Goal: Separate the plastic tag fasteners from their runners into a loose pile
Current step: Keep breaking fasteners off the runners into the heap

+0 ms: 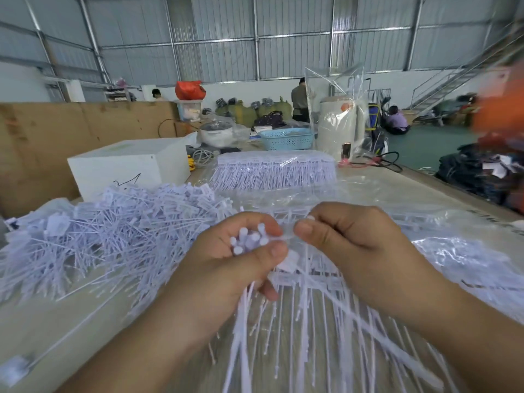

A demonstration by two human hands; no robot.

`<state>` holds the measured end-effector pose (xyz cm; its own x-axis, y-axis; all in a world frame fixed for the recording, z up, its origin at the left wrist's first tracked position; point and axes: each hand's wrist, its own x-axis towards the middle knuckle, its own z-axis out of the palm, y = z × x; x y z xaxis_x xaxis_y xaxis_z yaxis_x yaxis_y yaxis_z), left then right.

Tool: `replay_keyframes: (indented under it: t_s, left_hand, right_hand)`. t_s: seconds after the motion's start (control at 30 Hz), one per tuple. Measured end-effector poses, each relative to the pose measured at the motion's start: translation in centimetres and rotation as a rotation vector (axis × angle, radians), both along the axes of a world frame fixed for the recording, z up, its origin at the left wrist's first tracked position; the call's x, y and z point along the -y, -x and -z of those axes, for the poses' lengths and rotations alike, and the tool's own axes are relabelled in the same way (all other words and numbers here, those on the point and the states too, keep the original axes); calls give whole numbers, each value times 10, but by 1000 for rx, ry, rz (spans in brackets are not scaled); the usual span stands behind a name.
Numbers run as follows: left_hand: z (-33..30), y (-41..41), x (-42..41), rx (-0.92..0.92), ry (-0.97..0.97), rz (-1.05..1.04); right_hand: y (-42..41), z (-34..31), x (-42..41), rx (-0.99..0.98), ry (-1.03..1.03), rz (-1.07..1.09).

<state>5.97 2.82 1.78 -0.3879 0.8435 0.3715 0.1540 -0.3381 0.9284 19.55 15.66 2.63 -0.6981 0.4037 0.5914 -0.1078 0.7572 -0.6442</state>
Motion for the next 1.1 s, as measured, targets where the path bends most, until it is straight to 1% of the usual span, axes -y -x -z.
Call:
replay_keyframes:
  t_s: [0.1,0.17,0.23,0.27,0.3,0.37,0.43,0.53,0.6,0.73,0.87,0.97,1.03,1.1]
  left_hand:
    - [0,-12,-4,81,-61,-84]
    - [-2,-9,-4,208,-72,-129]
    - [-6,0,-2,327,-85,-158]
    - [-8,4,0,331,-82,-168]
    - [-7,8,2,284,-66,-173]
    - [-5,11,3,132,-9,-150]
    - [0,9,3,11,41,-81]
    - [1,6,2,-87,56,92]
    - [0,7,3,-94,57,159]
    - [-4,14,10,-112,167,304]
    - [-3,20,11,-211,297,374]
    - [-1,21,10,-231,314,378]
    - [-1,21,11,-211,307,350]
    - [-2,21,10,-192,285,309]
  right_hand:
    - [5,1,10,-76,-132,172]
    - [3,-1,10,-127,-226,288]
    - [-2,-6,1,-171,-197,347]
    - [-5,-8,-4,-178,-162,336]
    - [-8,-8,-9,-171,-127,283]
    - [-10,-7,-12,-111,-42,90]
    - [-8,0,-10,19,25,-108]
    - [-3,10,-7,204,55,-277]
    - [-2,12,-6,231,100,-336]
    - [-1,11,-2,271,67,-349]
    - [-2,11,-2,277,53,-334]
    - [-1,9,2,300,25,-350]
    - [-1,7,4,307,-25,-305]
    - [-3,4,0,338,-24,-277]
